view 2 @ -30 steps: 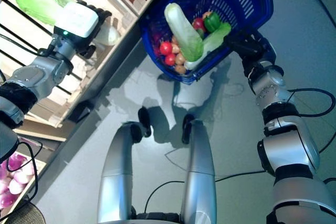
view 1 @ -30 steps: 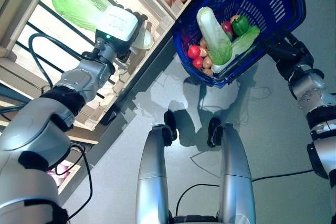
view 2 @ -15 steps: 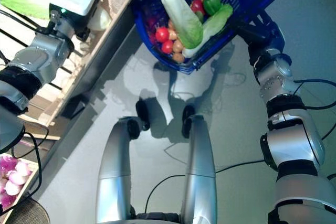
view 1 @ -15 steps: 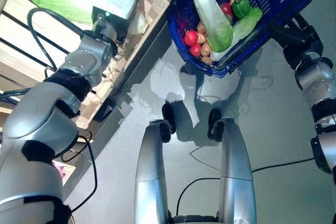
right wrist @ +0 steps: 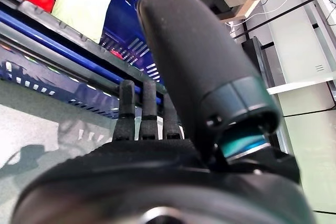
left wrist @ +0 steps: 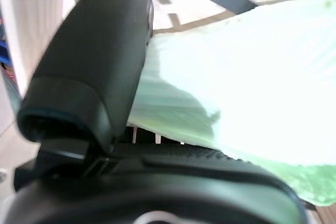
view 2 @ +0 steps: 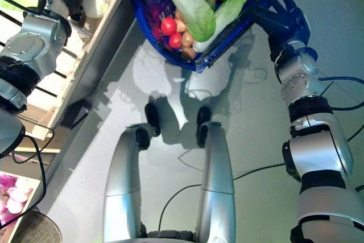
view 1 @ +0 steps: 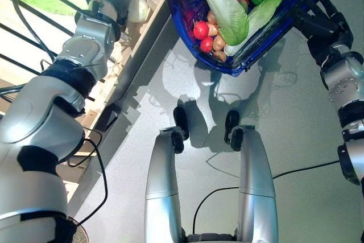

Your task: Put vegetables into the basket

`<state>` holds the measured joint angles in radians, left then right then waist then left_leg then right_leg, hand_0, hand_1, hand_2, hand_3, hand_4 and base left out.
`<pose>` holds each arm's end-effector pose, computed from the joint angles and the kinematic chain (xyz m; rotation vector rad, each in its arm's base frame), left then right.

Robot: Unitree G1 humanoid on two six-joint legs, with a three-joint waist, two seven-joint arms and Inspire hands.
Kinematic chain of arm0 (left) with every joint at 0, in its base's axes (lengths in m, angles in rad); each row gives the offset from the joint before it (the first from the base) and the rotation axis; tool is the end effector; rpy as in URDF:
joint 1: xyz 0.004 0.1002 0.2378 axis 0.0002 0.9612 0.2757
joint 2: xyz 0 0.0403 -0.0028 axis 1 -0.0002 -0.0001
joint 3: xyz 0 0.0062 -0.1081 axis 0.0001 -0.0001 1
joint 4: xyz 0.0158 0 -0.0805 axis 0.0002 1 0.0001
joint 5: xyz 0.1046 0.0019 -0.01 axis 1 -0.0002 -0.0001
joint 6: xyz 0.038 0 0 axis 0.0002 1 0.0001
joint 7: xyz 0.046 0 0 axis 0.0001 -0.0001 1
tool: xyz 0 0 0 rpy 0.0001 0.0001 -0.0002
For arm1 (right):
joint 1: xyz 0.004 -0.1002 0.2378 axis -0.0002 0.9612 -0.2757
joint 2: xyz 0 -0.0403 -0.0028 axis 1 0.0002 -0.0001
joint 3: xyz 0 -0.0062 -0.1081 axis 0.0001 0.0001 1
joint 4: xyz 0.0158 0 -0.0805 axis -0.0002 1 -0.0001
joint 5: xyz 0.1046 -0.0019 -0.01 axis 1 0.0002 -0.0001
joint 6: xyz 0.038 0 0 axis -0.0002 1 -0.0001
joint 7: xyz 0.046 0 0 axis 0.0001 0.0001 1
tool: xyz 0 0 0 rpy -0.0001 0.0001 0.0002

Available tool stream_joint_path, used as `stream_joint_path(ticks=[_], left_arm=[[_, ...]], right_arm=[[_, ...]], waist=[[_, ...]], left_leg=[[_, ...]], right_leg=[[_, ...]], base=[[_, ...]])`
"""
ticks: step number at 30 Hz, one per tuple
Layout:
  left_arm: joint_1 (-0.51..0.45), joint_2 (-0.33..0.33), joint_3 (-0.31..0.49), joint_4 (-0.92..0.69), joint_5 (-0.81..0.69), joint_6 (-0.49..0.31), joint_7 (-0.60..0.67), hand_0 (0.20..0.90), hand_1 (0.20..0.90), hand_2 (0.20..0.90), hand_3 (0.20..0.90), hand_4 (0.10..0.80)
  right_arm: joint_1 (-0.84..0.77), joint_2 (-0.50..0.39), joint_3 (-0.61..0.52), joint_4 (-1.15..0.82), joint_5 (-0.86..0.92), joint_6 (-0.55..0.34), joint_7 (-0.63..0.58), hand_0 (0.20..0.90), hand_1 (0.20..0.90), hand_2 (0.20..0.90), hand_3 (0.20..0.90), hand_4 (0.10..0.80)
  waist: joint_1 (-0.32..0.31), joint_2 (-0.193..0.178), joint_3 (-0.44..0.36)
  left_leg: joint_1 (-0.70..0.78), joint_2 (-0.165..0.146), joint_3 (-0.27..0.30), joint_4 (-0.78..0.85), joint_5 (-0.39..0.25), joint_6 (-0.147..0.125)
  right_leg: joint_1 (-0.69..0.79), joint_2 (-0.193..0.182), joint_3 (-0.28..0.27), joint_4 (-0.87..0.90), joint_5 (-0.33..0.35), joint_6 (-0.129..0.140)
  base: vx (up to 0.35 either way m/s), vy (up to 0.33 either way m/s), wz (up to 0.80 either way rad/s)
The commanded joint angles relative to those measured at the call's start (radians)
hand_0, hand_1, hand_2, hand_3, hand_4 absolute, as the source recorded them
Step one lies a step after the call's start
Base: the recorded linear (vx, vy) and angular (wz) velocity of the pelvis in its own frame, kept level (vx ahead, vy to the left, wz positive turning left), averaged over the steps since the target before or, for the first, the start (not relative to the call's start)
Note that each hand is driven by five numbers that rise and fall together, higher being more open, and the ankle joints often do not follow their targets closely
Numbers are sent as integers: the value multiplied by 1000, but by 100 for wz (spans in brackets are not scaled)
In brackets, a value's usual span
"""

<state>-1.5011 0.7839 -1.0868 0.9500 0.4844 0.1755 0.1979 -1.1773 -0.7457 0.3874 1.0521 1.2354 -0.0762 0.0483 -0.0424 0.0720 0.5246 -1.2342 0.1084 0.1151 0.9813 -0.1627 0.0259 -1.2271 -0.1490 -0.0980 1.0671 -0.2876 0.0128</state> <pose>0.3718 0.2159 0.3035 1.8818 -0.2985 0.3988 0.3592 -0.2793 0.2439 0.3947 -0.2748 -0.1246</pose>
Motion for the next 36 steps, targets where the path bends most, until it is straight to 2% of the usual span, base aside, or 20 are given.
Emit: stream_joint_path(ticks=[1, 6, 12, 15, 17, 19, 22, 24, 25, 30, 32, 36], left_arm=[[-34, 31, 11, 132, -14, 33, -33, 300, 300, 300, 300, 400], [-21, 36, 25, 116, -41, 14, -6, 300, 300, 300, 300, 400], [47, 54, 114, 76, -214, -85, 97, 300, 300, 300, 300, 400], [97, 76, 185, 55, -280, -195, 139, 300, 300, 300, 300, 400], [149, 94, 242, 22, -314, -270, 142, 300, 300, 300, 300, 400], [193, 103, 285, -16, -340, -307, 137, 300, 300, 300, 300, 400], [343, 111, 392, -111, -379, -389, 130, 300, 300, 300, 300, 400], [417, 106, 445, -159, -400, -417, 127, 300, 300, 300, 300, 400], [456, 96, 477, -189, -409, -421, 118, 300, 300, 300, 300, 400], [575, 42, 556, -282, -437, -463, 137, 300, 300, 300, 300, 400], [632, 24, 588, -327, -456, -483, 150, 300, 300, 300, 300, 400], [724, -38, 644, -387, -520, -509, 124, 300, 300, 300, 300, 400]], right_arm=[[-50, -5, -27, -51, 66, -105, 30, 900, 900, 900, 900, 800], [-25, 12, -39, -53, 40, -103, 53, 900, 900, 900, 900, 800], [47, 32, -49, -97, -1, -99, 99, 900, 900, 900, 900, 800], [99, 43, -68, -131, -27, -99, 123, 900, 900, 900, 900, 800], [152, 60, -86, -167, -54, -99, 110, 900, 900, 900, 900, 800], [192, 72, -100, -199, -78, -99, 97, 900, 900, 900, 900, 800], [309, 117, -123, -291, -123, -103, 49, 900, 900, 900, 900, 800], [363, 146, -130, -333, -157, -98, 37, 900, 900, 900, 900, 800], [383, 161, -126, -355, -175, -86, 29, 900, 900, 900, 900, 800], [459, 220, -97, -432, -249, -116, 31, 900, 900, 900, 900, 800], [503, 243, -90, -479, -266, -127, 62, 900, 900, 900, 900, 800], [571, 291, -69, -535, -296, -93, 127, 900, 900, 900, 900, 800]], waist=[[-11, -30, -5], [-12, -27, -5], [-10, -32, -5], [-5, -39, -5], [1, -46, -5], [6, -51, -5], [25, -70, -72], [31, -77, -106], [36, -79, -128], [50, -84, -186], [54, -83, -209], [60, -82, -276]], left_leg=[[91, 4, -34, -99, 0, -54], [145, 14, -24, -126, 6, -61], [303, 28, 2, -199, 20, -72], [408, 31, 12, -240, 28, -78], [504, 22, 14, -277, 32, -79], [566, 16, 11, -300, 37, -80], [692, -9, 2, -369, 45, -78], [748, -17, 2, -407, 49, -80], [775, -20, 11, -444, 80, -76], [898, -33, 2, -527, 88, -79], [947, -38, 1, -571, 98, -79], [1061, -54, -5, -677, 122, -80]], right_leg=[[78, -30, -5, -139, 163, 31], [128, -28, -9, -162, 163, 35], [276, -24, -27, -221, 149, 35], [379, -27, -38, -253, 141, 32], [477, -28, -43, -284, 139, 29], [544, -30, -45, -310, 138, 27], [684, -39, -67, -392, 136, 26], [746, -39, -77, -436, 133, 25], [784, -41, -95, -483, 156, 13], [920, -42, -120, -570, 151, 9], [972, -39, -131, -615, 157, 10], [1099, -27, -153, -738, 180, 17]], base=[[-32, 2, 0], [-21, 6, 0], [-2, -2, 1], [4, -34, 3], [37, -65, 3], [83, -79, 7], [171, -92, 13], [114, -43, 19], [39, -28, 20], [62, -38, 13], [63, -50, 3], [106, -51, 10]])
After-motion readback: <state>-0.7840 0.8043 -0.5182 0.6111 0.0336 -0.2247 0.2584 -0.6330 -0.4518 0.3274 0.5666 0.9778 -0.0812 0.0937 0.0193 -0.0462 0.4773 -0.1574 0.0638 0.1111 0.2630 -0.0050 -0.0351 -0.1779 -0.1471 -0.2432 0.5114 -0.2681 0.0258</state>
